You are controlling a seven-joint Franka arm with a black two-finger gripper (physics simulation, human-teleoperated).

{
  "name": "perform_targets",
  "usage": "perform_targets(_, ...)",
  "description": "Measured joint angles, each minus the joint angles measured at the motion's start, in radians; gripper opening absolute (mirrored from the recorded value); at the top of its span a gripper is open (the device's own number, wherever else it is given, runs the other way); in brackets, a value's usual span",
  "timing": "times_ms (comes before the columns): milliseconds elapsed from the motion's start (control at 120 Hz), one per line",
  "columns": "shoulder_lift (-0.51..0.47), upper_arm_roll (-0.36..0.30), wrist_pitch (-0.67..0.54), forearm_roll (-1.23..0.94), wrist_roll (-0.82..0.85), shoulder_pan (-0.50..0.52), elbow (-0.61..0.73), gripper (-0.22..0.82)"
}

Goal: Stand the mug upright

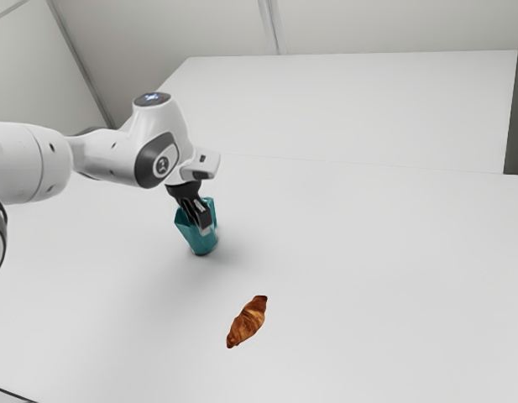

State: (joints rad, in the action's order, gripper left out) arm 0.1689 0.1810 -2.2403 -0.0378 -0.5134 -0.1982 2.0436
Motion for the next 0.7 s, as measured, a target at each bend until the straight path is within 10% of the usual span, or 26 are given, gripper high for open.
perform_targets(367, -0.113, -0.002, 0.032, 0.032, 0.017, -0.001, -0.045, 0.44)
perform_targets(700, -0.042, -0.002, 0.380, 0.088, 0.067, 0.009, -0.462, 0.57)
